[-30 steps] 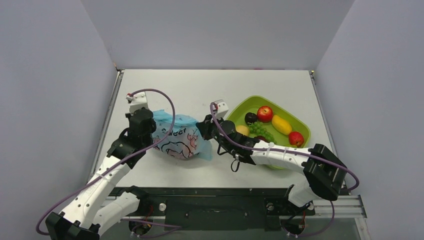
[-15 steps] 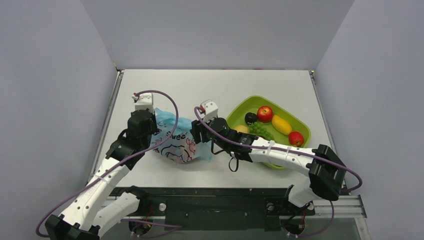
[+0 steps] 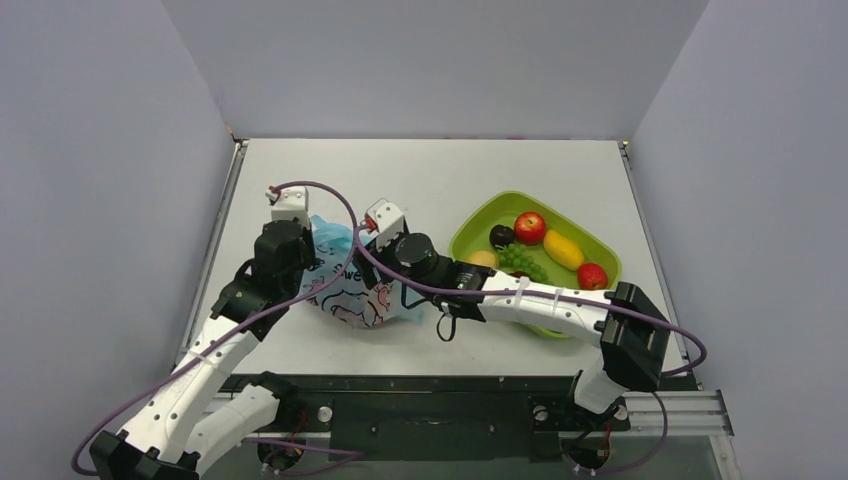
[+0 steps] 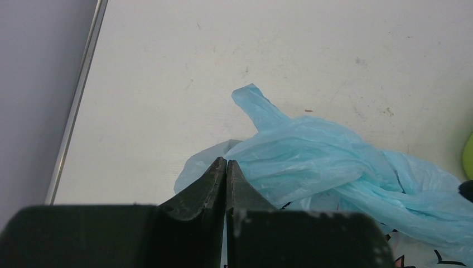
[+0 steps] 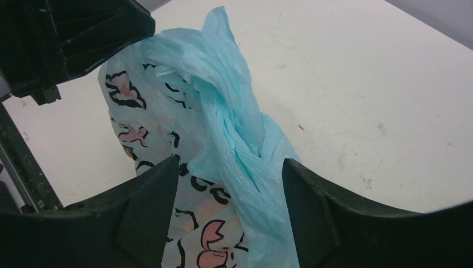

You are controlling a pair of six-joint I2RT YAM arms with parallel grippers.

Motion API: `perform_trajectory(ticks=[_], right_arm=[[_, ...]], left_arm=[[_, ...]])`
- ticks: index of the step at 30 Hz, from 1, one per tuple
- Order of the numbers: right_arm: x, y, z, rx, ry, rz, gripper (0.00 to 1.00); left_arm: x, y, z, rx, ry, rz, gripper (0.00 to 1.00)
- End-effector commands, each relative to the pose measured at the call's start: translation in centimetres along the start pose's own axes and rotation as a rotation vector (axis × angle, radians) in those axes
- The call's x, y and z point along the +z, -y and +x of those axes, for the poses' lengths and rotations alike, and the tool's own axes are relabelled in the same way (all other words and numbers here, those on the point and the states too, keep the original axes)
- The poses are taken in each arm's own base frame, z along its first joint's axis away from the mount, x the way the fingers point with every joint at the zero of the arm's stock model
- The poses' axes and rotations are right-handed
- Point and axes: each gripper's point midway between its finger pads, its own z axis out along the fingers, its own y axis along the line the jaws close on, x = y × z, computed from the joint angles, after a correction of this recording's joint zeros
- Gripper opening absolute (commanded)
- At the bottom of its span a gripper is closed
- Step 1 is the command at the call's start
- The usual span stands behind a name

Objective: Take the fake fruits out of the plastic bag
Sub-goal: Untie the plastic bag at the center of the board.

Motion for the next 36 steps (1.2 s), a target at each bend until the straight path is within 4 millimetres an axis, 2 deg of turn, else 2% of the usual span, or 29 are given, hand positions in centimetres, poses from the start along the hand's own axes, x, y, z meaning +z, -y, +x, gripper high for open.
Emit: perform_trajectory(ticks=[1,4,8,12,13,14,15,17,19,24,29,34,36], right_arm=[[1.2,-2.4,-2.9,0.04,0.165,-0.112,0.6],[1.9,-2.3,-2.7,0.045,0.19,-0.099,0.58],[3.3,-1.1,-1.7,0.043,0.192,-0.016,0.59],[3.0,1.1,-0.7,0.075,0.2,0.115,0.45],[2.7,1.5,-1.1,0.091,0.223,0.133,0.35],[2.5,1.7,-0.8,0.094,0.221,0.142,0.3],[2.2,2.0,-1.1,0.106,0.233,0.158,0.17],[1.8,2.5,-0.9,0.119,0.235,0.179,0.05],[1.0,2.9,-1.0,0.136,0.248,0.186,0.0],[-1.7,4.6,-1.9,0.217,0.306,0.216,0.0],[-2.5,6.5,-2.5,0.365,0.335,0.157,0.0],[-2.5,4.9,-3.4,0.437,0.341,-0.001,0.0],[-2.5,4.0,-3.7,0.465,0.342,-0.05,0.0]], left_arm=[[-0.4,0.1,-1.7,-0.032,0.066,0.019,0.0],[-0.4,0.1,-1.7,-0.033,0.069,0.021,0.0],[-0.5,0.1,-1.8,-0.034,0.071,0.02,0.0],[-0.5,-0.2,-1.9,-0.041,0.078,0.003,0.0],[-0.5,-0.4,-2.0,-0.043,0.081,-0.008,0.0],[-0.5,-0.5,-2.1,-0.046,0.083,-0.013,0.0],[-0.5,-0.7,-2.1,-0.049,0.084,-0.027,0.0],[-0.6,-1.2,-2.2,-0.056,0.091,-0.053,0.0],[-0.8,-1.9,-2.3,-0.063,0.099,-0.09,0.0],[-1.3,-3.7,-2.5,-0.09,0.116,-0.18,0.0],[-1.6,-4.4,-2.8,-0.115,0.133,-0.213,0.0],[-1.7,-3.9,-2.9,-0.117,0.137,-0.172,0.0],[-1.7,-2.7,-3.0,-0.109,0.137,-0.096,0.0]])
